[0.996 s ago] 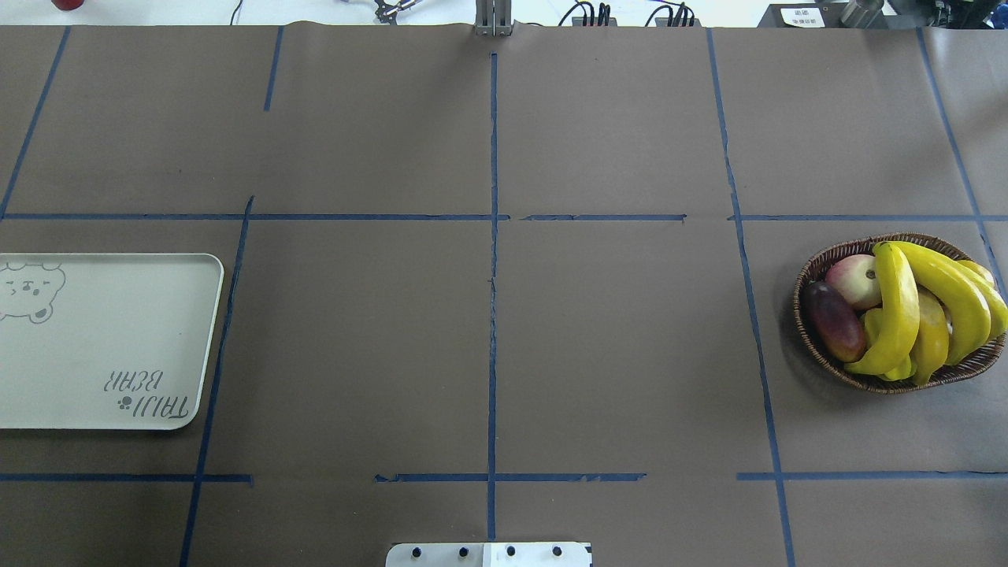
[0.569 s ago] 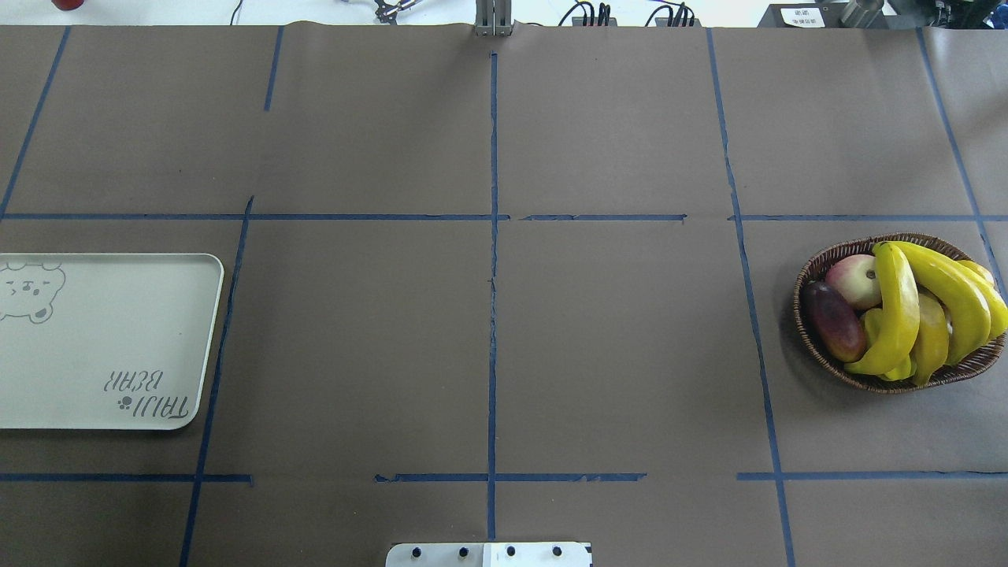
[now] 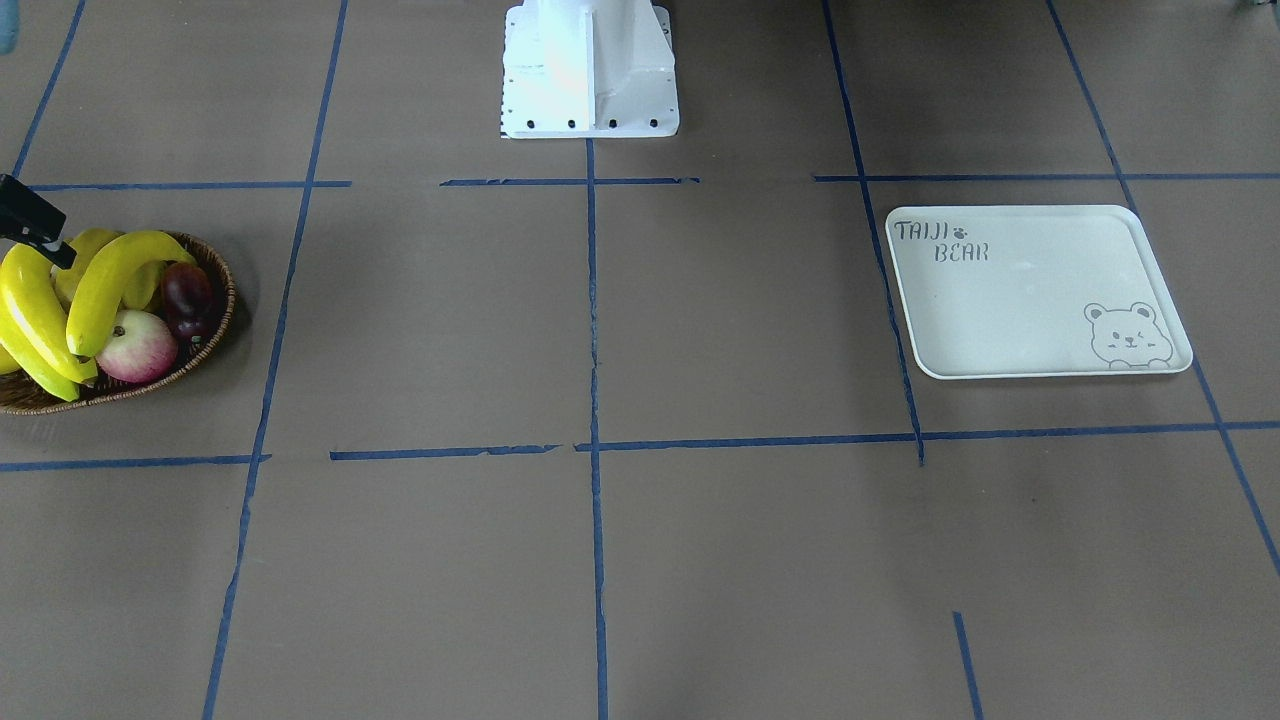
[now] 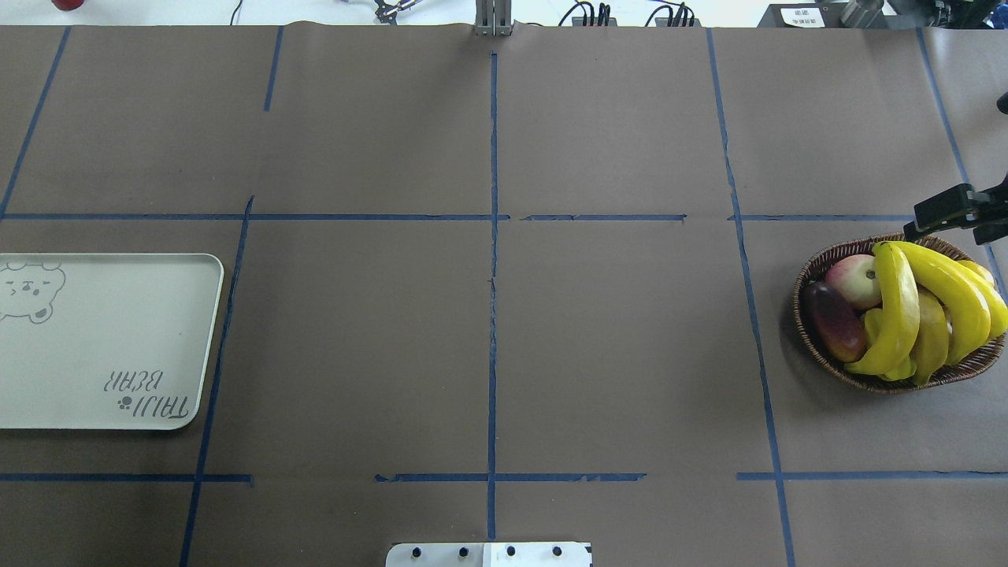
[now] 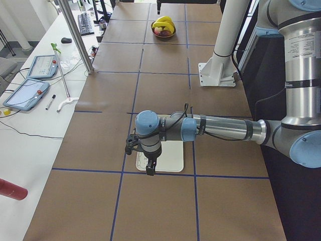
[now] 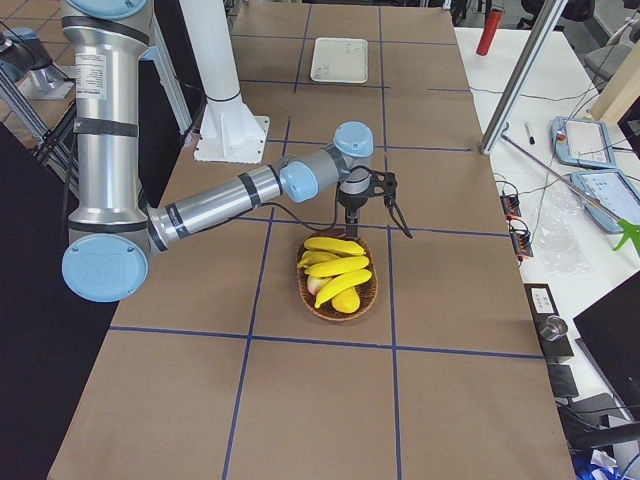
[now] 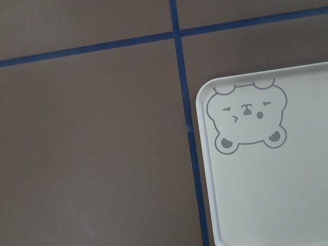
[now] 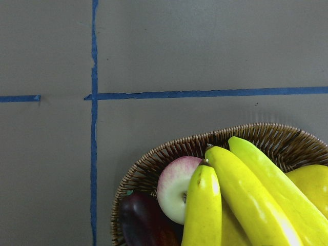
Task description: Transfer all bananas from basket to plate
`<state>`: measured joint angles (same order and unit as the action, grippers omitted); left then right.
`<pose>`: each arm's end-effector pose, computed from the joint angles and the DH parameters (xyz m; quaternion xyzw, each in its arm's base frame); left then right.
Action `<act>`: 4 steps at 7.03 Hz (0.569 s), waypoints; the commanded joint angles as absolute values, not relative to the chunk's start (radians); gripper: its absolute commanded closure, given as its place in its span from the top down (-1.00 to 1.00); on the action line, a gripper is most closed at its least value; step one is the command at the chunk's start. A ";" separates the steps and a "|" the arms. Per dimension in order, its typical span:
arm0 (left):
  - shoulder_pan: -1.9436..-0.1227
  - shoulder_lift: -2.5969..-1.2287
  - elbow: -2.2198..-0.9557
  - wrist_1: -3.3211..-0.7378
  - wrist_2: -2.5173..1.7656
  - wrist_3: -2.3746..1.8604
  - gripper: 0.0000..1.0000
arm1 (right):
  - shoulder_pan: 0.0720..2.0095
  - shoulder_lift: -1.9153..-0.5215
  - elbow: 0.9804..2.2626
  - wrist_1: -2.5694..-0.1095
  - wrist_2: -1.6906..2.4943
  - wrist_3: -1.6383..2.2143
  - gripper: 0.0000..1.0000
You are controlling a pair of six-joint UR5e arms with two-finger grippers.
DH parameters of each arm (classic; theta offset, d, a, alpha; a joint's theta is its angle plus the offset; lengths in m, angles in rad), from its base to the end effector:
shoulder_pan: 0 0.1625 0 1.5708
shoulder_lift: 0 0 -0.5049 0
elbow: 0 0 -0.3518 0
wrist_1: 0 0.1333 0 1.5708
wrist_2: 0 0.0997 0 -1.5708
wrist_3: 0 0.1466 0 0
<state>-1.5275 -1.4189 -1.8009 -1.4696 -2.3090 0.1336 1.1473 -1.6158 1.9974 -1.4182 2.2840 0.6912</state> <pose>-0.0185 -0.3727 0.7448 0.0056 0.3609 0.0783 0.9293 -0.1492 -0.4220 0.5805 0.0318 -0.4166 0.0293 0.9081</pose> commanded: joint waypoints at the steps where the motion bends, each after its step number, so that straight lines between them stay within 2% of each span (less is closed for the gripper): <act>1: -1.525 -1.419 -1.801 -1.471 -2.310 0.133 1.00 | 1.079 -1.631 1.930 -1.223 2.229 0.871 1.00; 4: -1.525 -1.419 -1.807 -1.470 -2.309 0.133 1.00 | 1.029 -1.660 1.901 -1.210 2.175 0.884 0.99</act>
<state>-1.5249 -1.4189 -1.8032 -1.4697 -2.3092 0.1334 1.0427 -1.6555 1.9090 -1.2166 2.1873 0.8755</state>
